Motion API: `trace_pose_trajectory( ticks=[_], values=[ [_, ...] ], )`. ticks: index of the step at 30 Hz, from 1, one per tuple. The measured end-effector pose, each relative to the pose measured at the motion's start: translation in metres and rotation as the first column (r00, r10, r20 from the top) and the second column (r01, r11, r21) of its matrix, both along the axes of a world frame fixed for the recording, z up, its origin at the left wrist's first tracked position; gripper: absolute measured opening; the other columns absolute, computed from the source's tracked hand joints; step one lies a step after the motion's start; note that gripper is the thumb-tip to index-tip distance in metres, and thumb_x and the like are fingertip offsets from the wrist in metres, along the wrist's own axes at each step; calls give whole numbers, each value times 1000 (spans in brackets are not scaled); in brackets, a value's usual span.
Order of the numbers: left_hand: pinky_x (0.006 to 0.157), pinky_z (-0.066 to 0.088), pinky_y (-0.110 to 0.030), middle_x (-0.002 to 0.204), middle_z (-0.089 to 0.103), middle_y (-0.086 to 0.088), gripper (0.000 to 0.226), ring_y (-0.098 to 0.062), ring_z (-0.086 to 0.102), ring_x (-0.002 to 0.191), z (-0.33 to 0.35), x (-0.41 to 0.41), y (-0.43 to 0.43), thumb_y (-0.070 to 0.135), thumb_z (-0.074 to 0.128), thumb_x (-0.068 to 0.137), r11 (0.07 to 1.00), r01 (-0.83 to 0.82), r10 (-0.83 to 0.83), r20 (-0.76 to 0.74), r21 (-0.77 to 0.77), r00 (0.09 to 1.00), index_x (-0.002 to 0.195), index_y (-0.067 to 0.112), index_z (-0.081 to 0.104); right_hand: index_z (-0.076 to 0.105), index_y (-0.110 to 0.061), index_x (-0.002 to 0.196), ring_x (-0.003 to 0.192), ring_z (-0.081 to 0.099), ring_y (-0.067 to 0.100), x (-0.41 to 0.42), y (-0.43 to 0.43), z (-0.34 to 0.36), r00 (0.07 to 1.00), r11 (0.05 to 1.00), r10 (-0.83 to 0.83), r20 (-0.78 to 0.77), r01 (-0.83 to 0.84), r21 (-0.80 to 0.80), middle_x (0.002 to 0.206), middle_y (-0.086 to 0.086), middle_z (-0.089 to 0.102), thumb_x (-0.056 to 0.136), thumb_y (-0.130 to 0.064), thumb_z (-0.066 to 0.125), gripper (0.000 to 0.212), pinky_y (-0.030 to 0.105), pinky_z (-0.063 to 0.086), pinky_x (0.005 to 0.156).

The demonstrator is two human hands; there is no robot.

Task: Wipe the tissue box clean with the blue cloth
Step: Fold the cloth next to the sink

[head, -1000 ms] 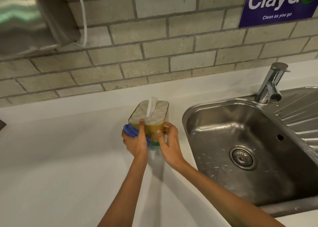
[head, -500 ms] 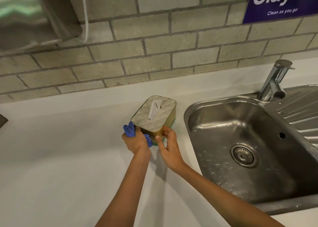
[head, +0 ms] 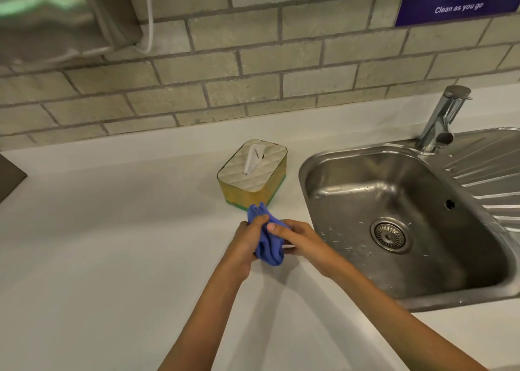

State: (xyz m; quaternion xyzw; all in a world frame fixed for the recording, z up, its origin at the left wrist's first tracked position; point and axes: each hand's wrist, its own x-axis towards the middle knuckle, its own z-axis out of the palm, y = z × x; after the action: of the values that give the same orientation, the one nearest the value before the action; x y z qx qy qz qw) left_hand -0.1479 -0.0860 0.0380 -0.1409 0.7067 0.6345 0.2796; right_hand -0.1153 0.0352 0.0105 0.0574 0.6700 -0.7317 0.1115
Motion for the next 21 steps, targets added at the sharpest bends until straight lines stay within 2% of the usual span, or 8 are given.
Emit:
trace_pose_trajectory(
  ticks=[3, 6, 9, 11, 14, 16, 18, 21],
  values=[
    [97, 48, -41, 120, 62, -23, 37, -34, 60, 110, 7, 12, 10, 32, 47, 95, 980, 105, -128, -134, -169, 983, 113, 0, 51, 69, -19, 96, 88, 70, 14, 16, 11, -1, 999, 981, 17, 50, -7, -196, 90, 0, 75, 75, -35, 66, 27, 28, 55, 81],
    [97, 47, -37, 121, 62, -17, 39, -31, 60, 111, 8, 21, 20, 34, 40, 98, 952, 180, -231, -196, -246, 953, 119, 4, 52, 65, -13, 106, 86, 71, 15, 29, 21, -5, 997, 951, -12, 82, 36, -308, 93, 4, 73, 84, -13, 61, 22, 27, 58, 78],
    [101, 46, -41, 123, 61, -15, 36, -30, 59, 112, 5, 30, 26, 30, 34, 100, 941, 222, -280, -219, -255, 935, 123, 10, 53, 61, -8, 114, 87, 70, 17, 40, 31, -8, 993, 931, -40, 112, 77, -357, 97, 5, 72, 87, -5, 56, 28, 28, 58, 78],
    [96, 47, -40, 119, 61, -14, 32, -28, 58, 107, 3, 36, 27, 28, 33, 100, 965, 207, -238, -209, -160, 948, 121, 13, 52, 58, -4, 118, 88, 68, 18, 49, 40, -10, 985, 923, -93, 144, 139, -358, 98, 7, 70, 88, -5, 55, 31, 29, 58, 76],
    [78, 49, -38, 100, 62, -11, 30, -24, 60, 90, 0, 41, 24, 23, 29, 99, 979, 92, -82, -61, 180, 995, 108, 11, 55, 60, -5, 108, 77, 68, 14, 60, 59, -9, 956, 925, -229, 183, 272, -266, 85, 3, 71, 89, -4, 53, 21, 26, 59, 63],
    [67, 51, -36, 93, 65, -11, 32, -22, 63, 82, -5, 46, 22, 23, 31, 98, 959, 18, -25, 23, 283, 999, 94, 11, 61, 61, -6, 103, 70, 67, 12, 69, 75, -5, 931, 930, -322, 170, 345, -128, 77, 1, 70, 88, -2, 51, 18, 21, 56, 54],
    [63, 52, -34, 97, 67, -7, 23, -19, 65, 84, -14, 55, 26, 24, 43, 95, 977, 7, -15, 35, 212, 999, 99, 11, 62, 61, -2, 109, 74, 63, 14, 78, 93, 0, 916, 925, -372, 152, 379, -21, 83, 4, 67, 88, -1, 51, 23, 20, 56, 53],
    [73, 55, -36, 112, 65, -10, 30, -23, 64, 93, -29, 71, 37, 18, 62, 86, 999, 46, -46, -25, 24, 999, 114, 8, 55, 61, 1, 109, 79, 61, 20, 97, 114, 3, 907, 917, -397, 140, 386, 100, 91, 10, 63, 88, -2, 53, 23, 25, 56, 56]
  ],
)
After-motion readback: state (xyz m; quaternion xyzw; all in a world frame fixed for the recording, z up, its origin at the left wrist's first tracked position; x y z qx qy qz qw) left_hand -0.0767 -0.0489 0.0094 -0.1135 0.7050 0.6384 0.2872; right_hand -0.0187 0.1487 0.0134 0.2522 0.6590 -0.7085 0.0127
